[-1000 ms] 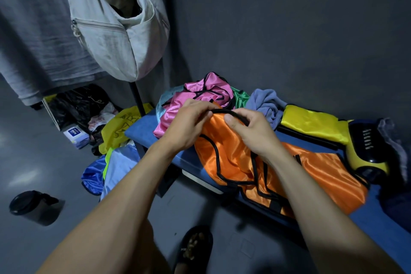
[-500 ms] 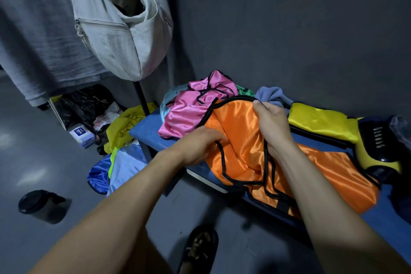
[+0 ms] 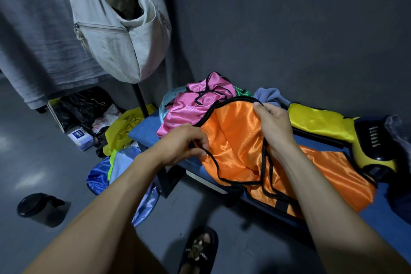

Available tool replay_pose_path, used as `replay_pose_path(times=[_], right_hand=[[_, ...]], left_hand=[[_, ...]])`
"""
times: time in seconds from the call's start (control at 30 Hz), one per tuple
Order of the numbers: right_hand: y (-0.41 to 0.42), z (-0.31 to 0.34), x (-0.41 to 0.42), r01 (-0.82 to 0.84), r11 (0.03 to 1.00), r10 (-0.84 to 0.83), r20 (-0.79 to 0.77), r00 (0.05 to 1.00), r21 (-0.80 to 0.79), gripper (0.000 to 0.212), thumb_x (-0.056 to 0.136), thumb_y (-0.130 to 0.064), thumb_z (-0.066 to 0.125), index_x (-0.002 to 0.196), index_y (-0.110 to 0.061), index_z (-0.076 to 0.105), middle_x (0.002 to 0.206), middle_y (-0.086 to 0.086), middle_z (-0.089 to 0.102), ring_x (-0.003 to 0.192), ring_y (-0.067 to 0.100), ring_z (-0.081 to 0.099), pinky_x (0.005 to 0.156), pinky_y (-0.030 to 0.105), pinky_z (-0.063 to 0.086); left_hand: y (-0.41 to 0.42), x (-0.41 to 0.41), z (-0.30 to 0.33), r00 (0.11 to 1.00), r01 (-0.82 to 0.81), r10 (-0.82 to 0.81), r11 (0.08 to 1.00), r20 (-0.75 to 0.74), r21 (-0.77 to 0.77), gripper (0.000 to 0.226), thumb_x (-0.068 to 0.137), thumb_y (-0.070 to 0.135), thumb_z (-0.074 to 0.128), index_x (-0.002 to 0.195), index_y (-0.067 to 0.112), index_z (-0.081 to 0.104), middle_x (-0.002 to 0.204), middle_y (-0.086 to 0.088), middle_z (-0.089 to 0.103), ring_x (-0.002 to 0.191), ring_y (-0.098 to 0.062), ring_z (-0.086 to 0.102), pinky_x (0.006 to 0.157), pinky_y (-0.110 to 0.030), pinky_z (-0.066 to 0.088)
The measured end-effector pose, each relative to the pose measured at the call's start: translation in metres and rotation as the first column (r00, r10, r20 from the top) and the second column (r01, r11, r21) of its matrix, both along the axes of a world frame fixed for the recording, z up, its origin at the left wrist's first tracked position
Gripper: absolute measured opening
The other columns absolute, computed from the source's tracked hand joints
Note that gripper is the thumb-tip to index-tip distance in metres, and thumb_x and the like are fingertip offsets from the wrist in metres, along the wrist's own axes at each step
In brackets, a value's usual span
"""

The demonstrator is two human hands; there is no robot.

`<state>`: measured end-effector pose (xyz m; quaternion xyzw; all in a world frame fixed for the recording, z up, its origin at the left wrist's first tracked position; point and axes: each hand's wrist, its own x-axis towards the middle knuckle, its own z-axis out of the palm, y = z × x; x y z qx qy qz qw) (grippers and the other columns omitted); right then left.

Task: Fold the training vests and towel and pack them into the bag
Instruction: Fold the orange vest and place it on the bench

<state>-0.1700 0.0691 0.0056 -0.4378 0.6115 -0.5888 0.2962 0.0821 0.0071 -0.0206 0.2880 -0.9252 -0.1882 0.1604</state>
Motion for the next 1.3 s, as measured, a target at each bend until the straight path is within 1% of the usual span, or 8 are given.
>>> replay_pose_path(times=[0.13, 0.27, 0.4, 0.5, 0.7, 1.13, 1.23, 1.3], right_hand=[[0.005, 0.003, 0.004, -0.059, 0.996, 0.054, -0.074, 0.996, -0.06, 0.047, 0.102, -0.031, 0.06, 0.059, -0.023, 0.043, 0.057, -0.003, 0.031, 0.052, 0.011, 0.031, 0.054, 0.031, 0.026], [0.007, 0.004, 0.005, -0.066, 0.991, 0.049, -0.143, 0.989, -0.116, 0.038, 0.101, -0.027, 0.062, 0.066, -0.018, 0.052, 0.055, -0.01, 0.037, 0.052, 0.007, 0.036, 0.052, 0.026, 0.03], [0.008, 0.003, 0.009, -0.108, 0.985, 0.078, -0.212, 0.974, -0.134, 0.005, 0.099, -0.025, 0.064, 0.101, -0.027, 0.068, 0.066, -0.013, 0.062, 0.056, 0.008, 0.053, 0.057, 0.025, 0.041], [0.011, 0.002, 0.02, -0.186, 0.971, 0.13, -0.321, 0.938, -0.151, 0.021, 0.098, -0.016, 0.061, 0.115, -0.028, 0.06, 0.052, -0.012, 0.045, 0.047, 0.009, 0.037, 0.049, 0.026, 0.032], [0.019, -0.001, 0.034, -0.356, 0.93, 0.246, -0.554, 0.795, -0.097, 0.016, 0.096, -0.016, 0.06, 0.101, -0.029, 0.052, 0.059, 0.002, 0.045, 0.053, 0.025, 0.043, 0.056, 0.044, 0.041], [0.021, -0.007, 0.04, -0.402, 0.914, 0.277, -0.65, 0.708, -0.049, 0.027, 0.097, -0.033, 0.065, 0.113, -0.029, 0.045, 0.084, -0.012, 0.061, 0.078, 0.006, 0.06, 0.069, 0.029, 0.048], [0.016, -0.012, 0.04, -0.303, 0.94, 0.159, -0.59, 0.792, -0.154, 0.017, 0.098, -0.02, 0.061, 0.106, -0.024, 0.047, 0.068, -0.006, 0.056, 0.06, 0.012, 0.052, 0.064, 0.04, 0.044], [0.012, -0.014, 0.038, -0.256, 0.952, 0.123, -0.553, 0.824, -0.17, 0.013, 0.1, -0.019, 0.058, 0.105, -0.022, 0.047, 0.062, -0.003, 0.053, 0.053, 0.013, 0.046, 0.059, 0.037, 0.04]], left_hand=[[0.014, 0.011, 0.023, 0.992, -0.017, 0.031, 0.993, -0.122, 0.113, 0.01, 0.086, 0.014, 0.082, 0.09, 0.017, 0.073, 0.085, 0.013, 0.071, 0.08, -0.002, 0.065, 0.072, -0.013, 0.047], [0.016, 0.025, 0.025, 0.997, -0.071, 0.066, 0.985, 0.037, 0.155, 0.015, 0.084, 0.007, 0.081, 0.084, 0.02, 0.074, 0.081, 0.011, 0.073, 0.077, -0.007, 0.068, 0.07, -0.011, 0.047], [0.019, 0.018, 0.024, 0.987, -0.116, 0.125, 0.99, -0.106, 0.086, 0.01, 0.086, 0.014, 0.082, 0.09, 0.021, 0.076, 0.086, 0.013, 0.074, 0.084, -0.005, 0.068, 0.073, -0.012, 0.048], [0.019, 0.004, 0.031, 0.963, -0.128, 0.13, 0.991, -0.236, 0.025, 0.009, 0.086, 0.016, 0.082, 0.09, 0.02, 0.076, 0.087, 0.013, 0.071, 0.081, -0.003, 0.066, 0.071, -0.012, 0.047], [0.017, -0.018, 0.036, 0.921, -0.195, 0.15, 0.976, -0.361, -0.092, 0.017, 0.079, 0.023, 0.088, 0.085, 0.02, 0.072, 0.085, 0.009, 0.067, 0.078, 0.001, 0.059, 0.068, -0.01, 0.042], [0.018, -0.03, 0.034, 0.87, -0.214, 0.162, 0.975, -0.465, -0.061, 0.011, 0.087, 0.019, 0.081, 0.094, 0.02, 0.073, 0.092, 0.008, 0.07, 0.087, -0.01, 0.066, 0.076, -0.031, 0.056], [0.015, -0.019, 0.026, 0.746, -0.37, 0.344, 0.926, -0.57, 0.074, 0.011, 0.092, 0.012, 0.074, 0.093, 0.023, 0.069, 0.094, 0.011, 0.069, 0.083, -0.012, 0.07, 0.076, -0.035, 0.06], [0.006, -0.002, 0.017, 0.678, -0.577, 0.566, 0.805, -0.469, 0.137, 0.011, 0.093, 0.016, 0.067, 0.083, 0.018, 0.067, 0.079, 0.005, 0.071, 0.069, -0.019, 0.071, 0.069, -0.043, 0.061]])
